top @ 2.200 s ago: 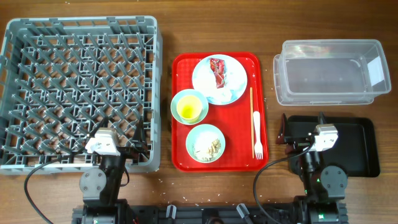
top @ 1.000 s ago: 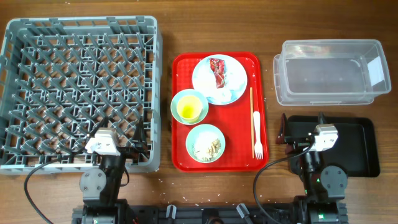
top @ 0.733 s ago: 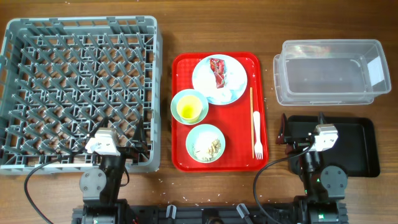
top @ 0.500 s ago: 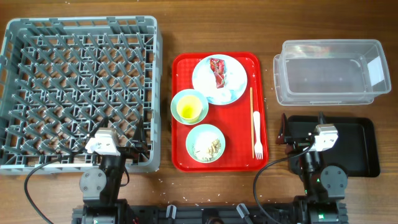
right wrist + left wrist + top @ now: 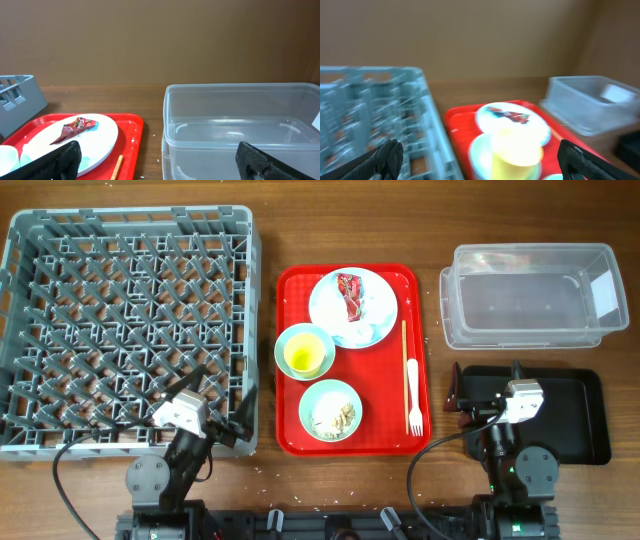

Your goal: Sort waste into correct bins and load items into the dishwasher rack

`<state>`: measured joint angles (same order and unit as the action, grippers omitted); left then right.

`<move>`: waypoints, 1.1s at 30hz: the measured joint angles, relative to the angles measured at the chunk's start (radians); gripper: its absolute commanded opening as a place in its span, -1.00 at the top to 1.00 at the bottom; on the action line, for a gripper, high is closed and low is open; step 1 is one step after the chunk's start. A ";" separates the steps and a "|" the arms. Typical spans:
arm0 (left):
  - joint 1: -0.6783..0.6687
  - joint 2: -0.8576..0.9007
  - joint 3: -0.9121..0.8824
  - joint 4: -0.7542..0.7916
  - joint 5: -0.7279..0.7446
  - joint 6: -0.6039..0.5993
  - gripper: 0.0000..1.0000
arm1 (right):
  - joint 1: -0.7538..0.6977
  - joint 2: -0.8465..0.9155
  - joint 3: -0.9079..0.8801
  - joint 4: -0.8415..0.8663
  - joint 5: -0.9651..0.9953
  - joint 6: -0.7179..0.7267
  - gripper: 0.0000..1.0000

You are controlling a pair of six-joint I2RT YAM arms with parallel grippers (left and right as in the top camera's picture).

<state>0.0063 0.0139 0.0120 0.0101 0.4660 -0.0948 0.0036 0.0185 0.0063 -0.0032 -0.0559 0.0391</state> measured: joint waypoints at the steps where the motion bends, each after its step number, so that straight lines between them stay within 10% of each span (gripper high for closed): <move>1: 0.000 0.000 -0.002 0.029 0.051 0.000 -1.00 | 0.000 0.000 0.000 0.000 0.000 0.000 -0.99; 8: 0.000 0.001 -0.005 0.333 0.259 -0.079 -1.00 | 0.000 0.000 0.000 0.000 0.000 0.000 -0.99; 16: 0.000 0.005 0.005 0.319 0.285 -0.155 -1.00 | 0.000 0.001 0.000 0.000 0.000 0.000 -1.00; 27: 0.000 0.182 0.060 0.151 0.155 -0.079 -1.00 | 0.000 0.001 0.000 0.000 0.000 0.000 -0.99; 33: 0.000 0.315 0.344 -0.272 -0.020 0.061 -1.00 | 0.000 0.001 0.000 0.000 0.000 0.000 -0.99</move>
<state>0.0063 0.3294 0.3565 -0.2623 0.4461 -0.0334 0.0036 0.0196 0.0063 -0.0029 -0.0559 0.0391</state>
